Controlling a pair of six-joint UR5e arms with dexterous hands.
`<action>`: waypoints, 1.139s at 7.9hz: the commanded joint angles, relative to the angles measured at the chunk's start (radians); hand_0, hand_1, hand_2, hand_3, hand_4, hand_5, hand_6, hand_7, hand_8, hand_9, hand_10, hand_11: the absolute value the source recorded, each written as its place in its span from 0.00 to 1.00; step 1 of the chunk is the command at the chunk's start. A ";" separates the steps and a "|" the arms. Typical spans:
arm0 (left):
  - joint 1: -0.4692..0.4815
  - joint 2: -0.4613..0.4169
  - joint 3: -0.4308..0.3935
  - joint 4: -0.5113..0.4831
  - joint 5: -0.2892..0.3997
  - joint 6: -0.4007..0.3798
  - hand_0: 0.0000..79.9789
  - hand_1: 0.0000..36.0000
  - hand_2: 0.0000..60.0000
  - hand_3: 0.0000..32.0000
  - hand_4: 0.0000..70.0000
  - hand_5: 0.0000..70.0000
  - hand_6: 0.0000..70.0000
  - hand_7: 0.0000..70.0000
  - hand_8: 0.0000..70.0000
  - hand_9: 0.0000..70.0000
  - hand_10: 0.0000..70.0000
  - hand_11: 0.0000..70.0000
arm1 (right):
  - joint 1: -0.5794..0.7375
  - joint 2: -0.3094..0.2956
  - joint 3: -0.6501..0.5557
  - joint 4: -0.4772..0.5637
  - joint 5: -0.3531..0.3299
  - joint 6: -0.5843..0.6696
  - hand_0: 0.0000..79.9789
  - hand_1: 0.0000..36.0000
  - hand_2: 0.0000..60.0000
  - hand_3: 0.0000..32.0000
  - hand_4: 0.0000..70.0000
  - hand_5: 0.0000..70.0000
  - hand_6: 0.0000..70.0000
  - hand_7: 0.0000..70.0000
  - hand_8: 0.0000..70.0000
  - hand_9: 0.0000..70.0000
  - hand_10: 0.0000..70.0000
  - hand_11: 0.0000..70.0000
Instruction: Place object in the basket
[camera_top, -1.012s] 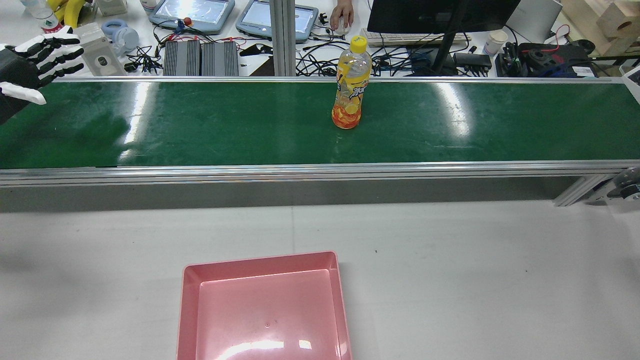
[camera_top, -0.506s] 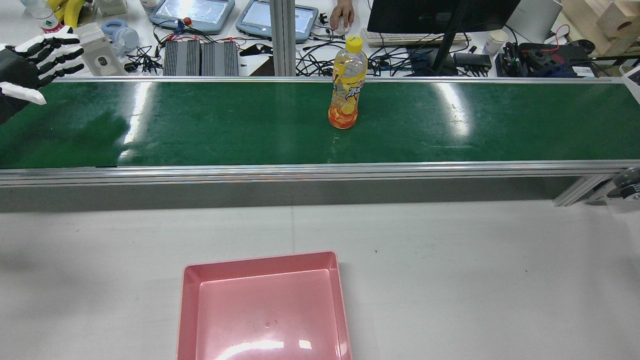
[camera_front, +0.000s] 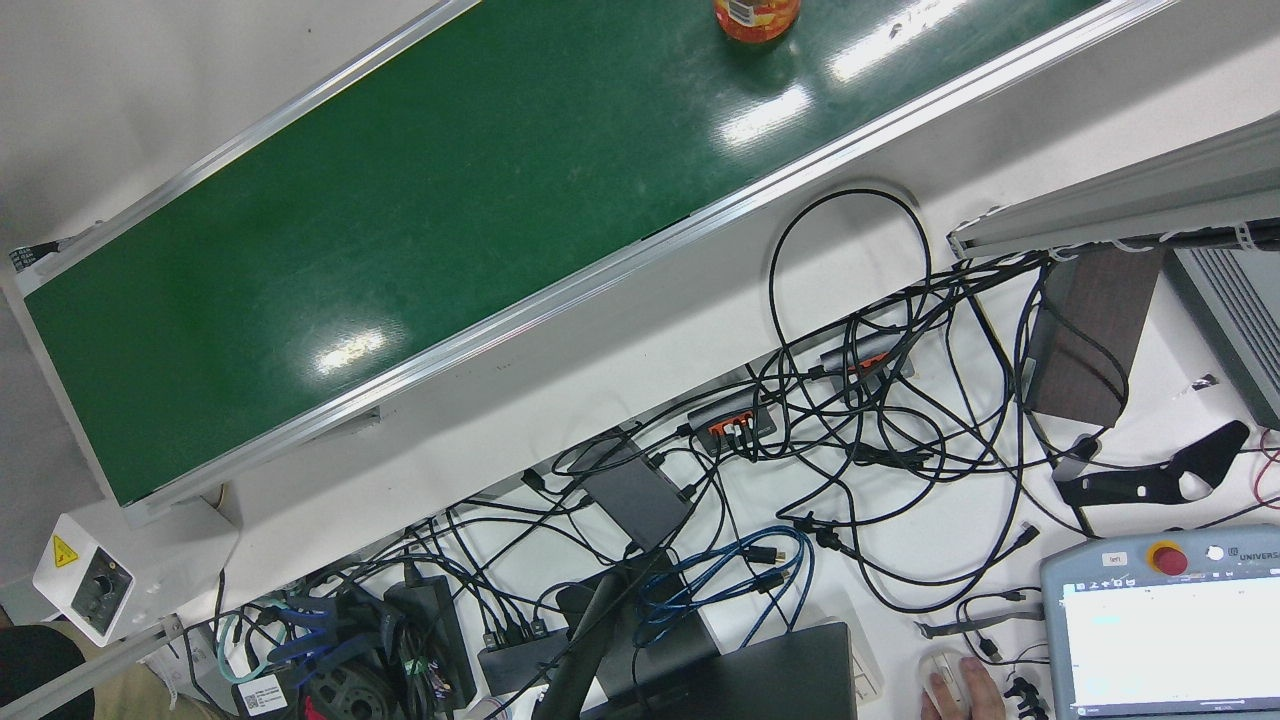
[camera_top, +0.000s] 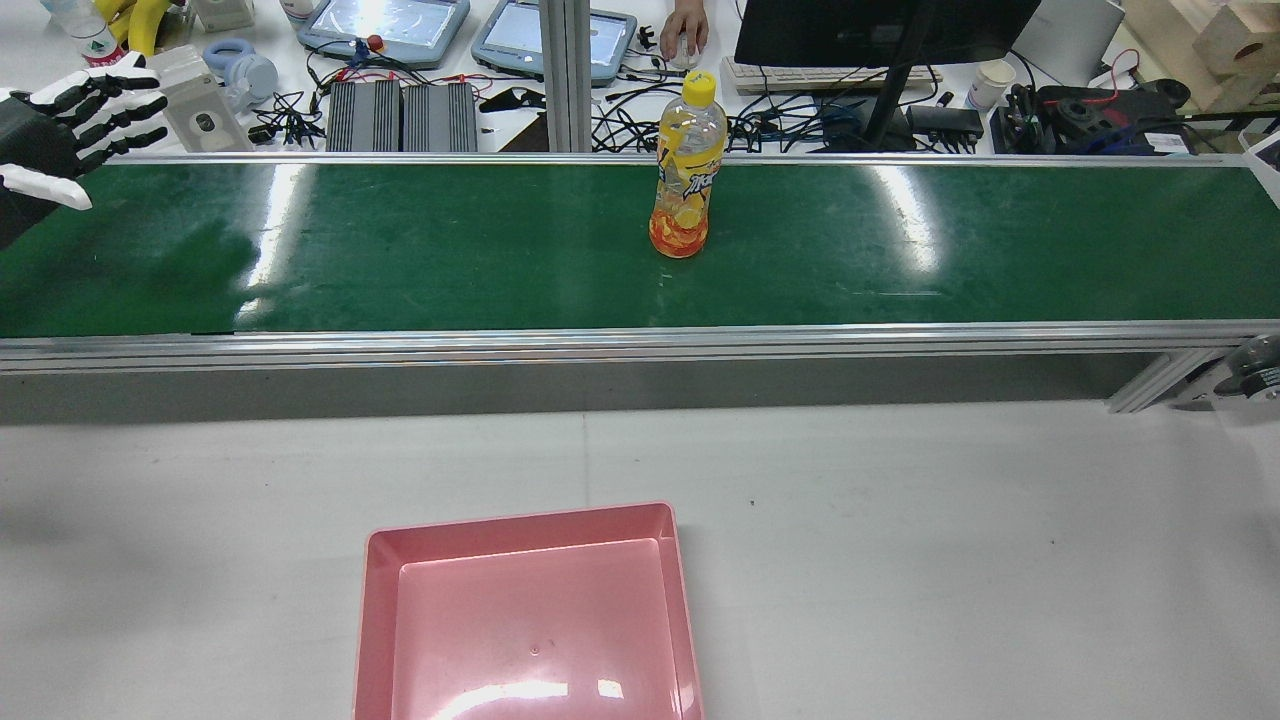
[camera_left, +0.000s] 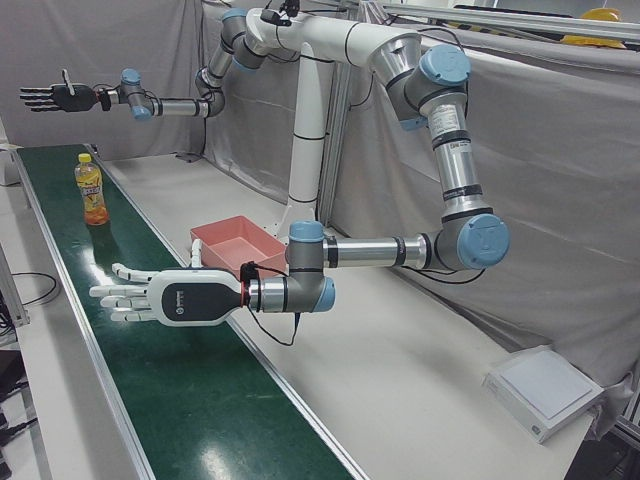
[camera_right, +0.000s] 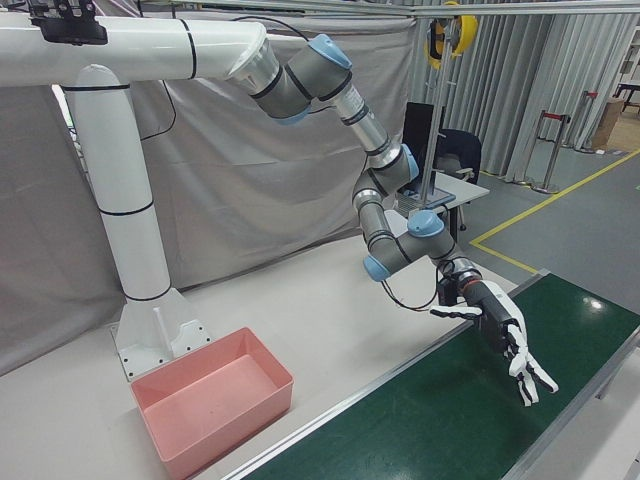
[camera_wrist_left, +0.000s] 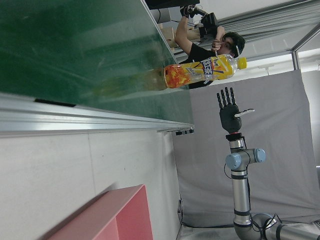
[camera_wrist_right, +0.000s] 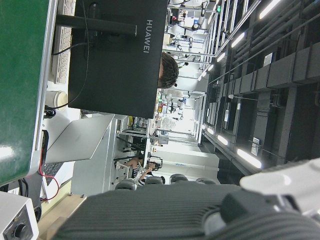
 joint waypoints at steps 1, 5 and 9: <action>0.002 0.000 0.000 0.000 0.000 0.000 0.61 0.22 0.00 0.16 0.18 0.38 0.02 0.01 0.13 0.13 0.11 0.17 | 0.000 0.000 0.000 0.000 0.000 0.000 0.00 0.00 0.00 0.00 0.00 0.00 0.00 0.00 0.00 0.00 0.00 0.00; 0.002 0.000 0.001 0.000 0.000 0.000 0.61 0.22 0.00 0.15 0.18 0.38 0.03 0.01 0.14 0.14 0.11 0.17 | 0.000 0.000 0.000 0.000 0.000 0.000 0.00 0.00 0.00 0.00 0.00 0.00 0.00 0.00 0.00 0.00 0.00 0.00; 0.003 0.000 0.001 0.000 0.000 0.002 0.61 0.22 0.00 0.15 0.18 0.38 0.03 0.01 0.14 0.14 0.12 0.18 | 0.000 0.000 0.000 0.000 0.000 0.000 0.00 0.00 0.00 0.00 0.00 0.00 0.00 0.00 0.00 0.00 0.00 0.00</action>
